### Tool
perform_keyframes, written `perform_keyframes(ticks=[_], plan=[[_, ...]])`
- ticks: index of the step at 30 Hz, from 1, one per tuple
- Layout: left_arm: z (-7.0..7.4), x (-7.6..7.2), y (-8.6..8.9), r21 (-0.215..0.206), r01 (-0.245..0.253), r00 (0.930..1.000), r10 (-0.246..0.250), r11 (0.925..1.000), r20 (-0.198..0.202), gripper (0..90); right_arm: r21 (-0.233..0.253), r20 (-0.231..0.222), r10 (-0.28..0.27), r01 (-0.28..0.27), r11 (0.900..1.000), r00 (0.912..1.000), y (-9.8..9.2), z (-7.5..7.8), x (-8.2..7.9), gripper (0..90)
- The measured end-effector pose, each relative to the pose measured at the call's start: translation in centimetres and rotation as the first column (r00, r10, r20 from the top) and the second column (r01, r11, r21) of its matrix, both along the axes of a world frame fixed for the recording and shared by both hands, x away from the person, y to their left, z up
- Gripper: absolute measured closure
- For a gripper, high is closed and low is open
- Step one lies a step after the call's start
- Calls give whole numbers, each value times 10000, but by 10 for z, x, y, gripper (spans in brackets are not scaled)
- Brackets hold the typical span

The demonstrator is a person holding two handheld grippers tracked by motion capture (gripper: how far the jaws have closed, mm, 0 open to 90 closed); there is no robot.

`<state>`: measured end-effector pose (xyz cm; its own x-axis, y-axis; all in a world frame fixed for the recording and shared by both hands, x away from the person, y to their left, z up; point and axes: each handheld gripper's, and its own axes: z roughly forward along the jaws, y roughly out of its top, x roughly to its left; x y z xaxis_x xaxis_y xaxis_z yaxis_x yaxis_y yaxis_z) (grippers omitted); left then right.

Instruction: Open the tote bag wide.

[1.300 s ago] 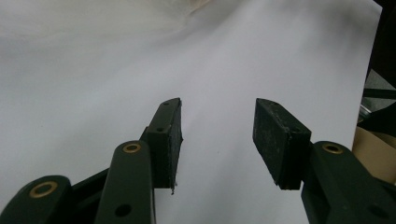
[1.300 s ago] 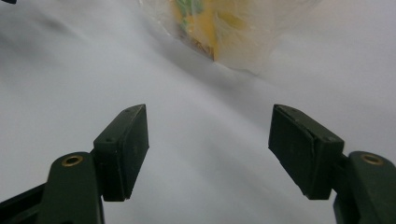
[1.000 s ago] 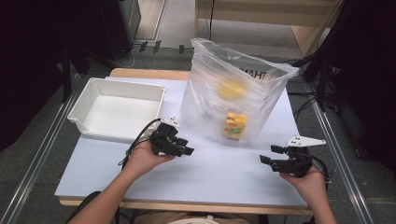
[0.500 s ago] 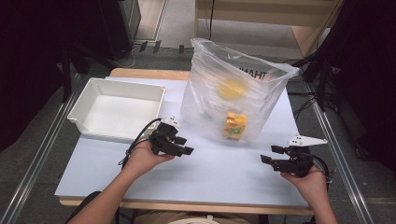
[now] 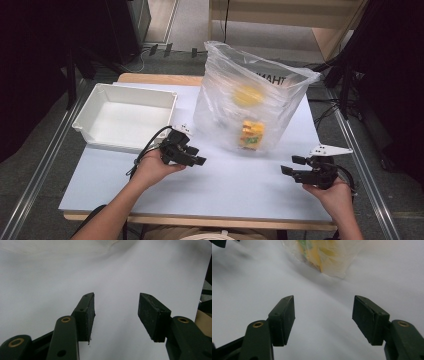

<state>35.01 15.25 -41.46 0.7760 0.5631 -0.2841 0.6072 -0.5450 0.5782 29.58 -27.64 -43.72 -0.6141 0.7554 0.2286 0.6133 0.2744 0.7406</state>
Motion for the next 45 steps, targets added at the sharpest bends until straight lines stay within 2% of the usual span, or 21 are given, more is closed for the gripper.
perform_keyframes(ticks=[4, 5, 8, 9, 10, 13, 16, 17, 22, 27, 35, 37, 38, 40, 42, 45], plan=[[8, 2, -3, -9, 60, 10000, -60, 10000, -13, 494, -21, -4, -73, 73, 10000, 10000, -6, 4, 2, 381], [10, 2, -5, -58, 56, 10000, -56, 10000, 4, 500, -31, 111, -30, 31, 10000, 9999, -8, 5, 3, 392], [15, 3, -7, 71, 37, 10000, -37, 10000, 82, 500, 24, 233, -94, 94, 10000, 9997, -12, 11, 5, 390], [17, 4, -7, 262, 75, 9998, -80, 9996, 189, 497, 96, 284, -120, 117, 9999, 9995, -12, 13, 6, 389], [17, 4, -7, 262, 75, 9998, -80, 9996, 189, 498, 116, 275, -1, -2, 9999, 9996, -13, 15, 7, 386], [21, 9, -8, 102, 77, 10000, -77, 9999, -44, 506, -223, 314, 71, -64, 9997, 9995, -15, 20, 9, 391], [28, 13, -8, 50, 99, 9999, -99, 9999, -21, 513, -418, 195, 276, -268, 9988, 9994, -19, 26, 13, 409], [31, 15, -7, 44, 83, 10000, -83, 10000, 8, 514, -407, 45, 234, -232, 9989, 9997, -21, 29, 15, 410], [43, 20, -8, -65, 75, 10000, -75, 10000, 32, 522, -344, 202, -14, 21, 9994, 9998, -30, 40, 20, 436], [55, 27, -8, -201, -39, 10000, 39, 9998, -32, 532, 45, 139, -138, 137, 9999, 9998, -39, 53, 26, 466], [80, 41, -10, -512, -7, 10000, 9, 9987, 35, 539, -18, 273, -104, 104, 9999, 9996, -46, 73, 35, 514], [86, 44, -10, -471, -35, 10000, 39, 9989, 85, 540, 22, 302, -76, 75, 10000, 9995, -48, 79, 38, 526], [90, 46, -10, -538, -143, 9998, 150, 9984, 111, 548, 71, 313, -76, 74, 9999, 9995, -50, 82, 40, 537], [97, 50, -11, -566, -680, 9977, 682, 9961, 20, 572, 164, 299, -144, 140, 9998, 9994, -52, 87, 43, 559], [105, 50, -13, -586, -1185, 9922, 1206, 9912, 329, 594, 164, 253, -364, 360, 9992, 9990, -54, 92, 46, 602], [114, 51, -19, -545, -1383, 9878, 1418, 9889, 651, 604, 217, 214, -550, 545, 9983, 9983, -55, 100, 50, 663]])
